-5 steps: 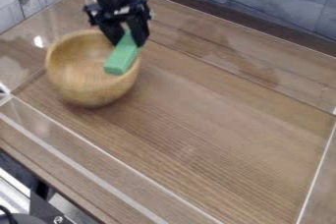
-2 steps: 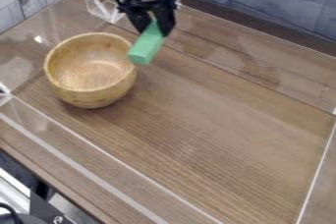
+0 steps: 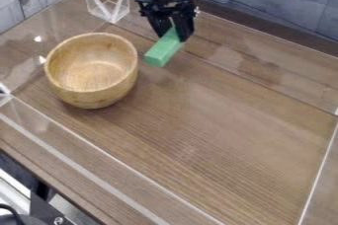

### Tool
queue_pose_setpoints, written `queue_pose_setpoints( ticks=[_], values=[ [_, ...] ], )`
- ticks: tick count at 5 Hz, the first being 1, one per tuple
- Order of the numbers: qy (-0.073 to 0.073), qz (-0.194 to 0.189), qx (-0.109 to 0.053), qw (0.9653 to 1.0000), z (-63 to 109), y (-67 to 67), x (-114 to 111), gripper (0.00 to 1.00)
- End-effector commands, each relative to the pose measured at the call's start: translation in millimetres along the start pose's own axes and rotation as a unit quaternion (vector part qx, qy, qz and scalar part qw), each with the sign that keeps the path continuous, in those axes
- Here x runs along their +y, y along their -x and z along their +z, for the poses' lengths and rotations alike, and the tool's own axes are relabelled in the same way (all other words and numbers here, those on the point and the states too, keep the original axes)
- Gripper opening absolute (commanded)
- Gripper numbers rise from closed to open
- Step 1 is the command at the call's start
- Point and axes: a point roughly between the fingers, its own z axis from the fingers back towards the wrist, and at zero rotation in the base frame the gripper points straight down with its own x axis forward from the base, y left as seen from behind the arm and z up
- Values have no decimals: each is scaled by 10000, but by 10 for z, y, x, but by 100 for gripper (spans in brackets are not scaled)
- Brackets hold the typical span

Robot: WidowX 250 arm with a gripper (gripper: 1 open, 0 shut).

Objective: Move green object from inside the wooden bowl to the table next to it

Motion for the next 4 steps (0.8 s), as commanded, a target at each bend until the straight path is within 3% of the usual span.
queue_pose_setpoints(
  ticks=[1,3,4],
  values=[
    [-105,-401,-226,9989,163,-159,-7,0],
    [32,-1235,0,9923,-55,-117,81,0],
    [6,-1147,-54,9934,-26,-134,107,0]
  ],
)
